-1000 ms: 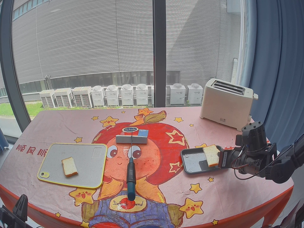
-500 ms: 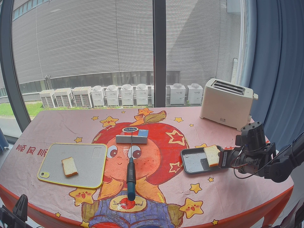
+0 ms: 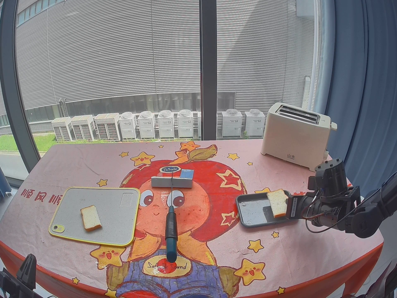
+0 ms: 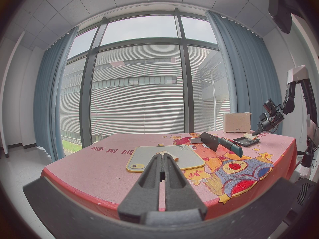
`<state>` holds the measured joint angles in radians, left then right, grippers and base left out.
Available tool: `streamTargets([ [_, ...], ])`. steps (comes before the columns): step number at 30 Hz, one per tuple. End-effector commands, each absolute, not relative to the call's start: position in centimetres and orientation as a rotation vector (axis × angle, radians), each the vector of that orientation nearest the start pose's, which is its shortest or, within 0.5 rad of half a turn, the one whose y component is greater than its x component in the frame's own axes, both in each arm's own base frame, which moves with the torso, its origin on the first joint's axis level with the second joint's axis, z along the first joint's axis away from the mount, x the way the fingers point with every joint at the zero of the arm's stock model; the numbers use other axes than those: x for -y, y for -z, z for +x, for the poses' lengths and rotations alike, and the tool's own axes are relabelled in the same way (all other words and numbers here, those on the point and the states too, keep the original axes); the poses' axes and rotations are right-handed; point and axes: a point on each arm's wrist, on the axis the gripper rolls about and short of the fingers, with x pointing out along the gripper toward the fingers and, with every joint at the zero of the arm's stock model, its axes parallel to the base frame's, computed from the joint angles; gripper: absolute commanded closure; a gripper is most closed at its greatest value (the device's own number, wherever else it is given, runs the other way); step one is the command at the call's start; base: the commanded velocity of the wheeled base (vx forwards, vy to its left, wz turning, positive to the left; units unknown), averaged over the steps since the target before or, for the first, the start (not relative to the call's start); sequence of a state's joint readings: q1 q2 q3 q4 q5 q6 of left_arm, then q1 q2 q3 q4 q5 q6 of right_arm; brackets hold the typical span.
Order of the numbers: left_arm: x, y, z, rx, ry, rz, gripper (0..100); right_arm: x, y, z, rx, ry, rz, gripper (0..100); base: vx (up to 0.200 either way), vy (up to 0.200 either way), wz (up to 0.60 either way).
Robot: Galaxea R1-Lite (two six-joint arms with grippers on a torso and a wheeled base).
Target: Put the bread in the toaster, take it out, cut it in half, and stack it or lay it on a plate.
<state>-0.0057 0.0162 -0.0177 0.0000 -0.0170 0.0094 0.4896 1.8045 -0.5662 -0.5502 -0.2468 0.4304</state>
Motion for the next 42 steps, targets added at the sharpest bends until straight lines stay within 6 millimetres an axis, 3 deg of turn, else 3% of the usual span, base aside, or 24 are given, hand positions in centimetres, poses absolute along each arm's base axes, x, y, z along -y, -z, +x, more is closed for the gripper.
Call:
streamTargets([
  [1, 0.02, -7.55, -2.28, 0.000, 0.023, 0.009, 100, -12.58, -8.68, 24.62, -0.677, -0.093, 0.165, 100, 0.000, 0.000, 0.00],
  [2, 0.02, -7.55, -2.28, 0.000, 0.023, 0.009, 100, -12.57, -8.65, 24.59, -0.678, -0.092, 0.165, 100, 0.000, 0.000, 0.00],
  [3, 0.02, -7.55, -2.28, 0.000, 0.023, 0.009, 100, -12.60, -8.69, 24.56, -0.677, -0.094, 0.165, 0, 0.000, 0.000, 0.00],
  [42, 0.02, -7.55, -2.28, 0.000, 0.023, 0.009, 100, -12.32, -9.31, 24.57, -0.655, -0.089, 0.177, 0, 0.000, 0.000, 0.00],
])
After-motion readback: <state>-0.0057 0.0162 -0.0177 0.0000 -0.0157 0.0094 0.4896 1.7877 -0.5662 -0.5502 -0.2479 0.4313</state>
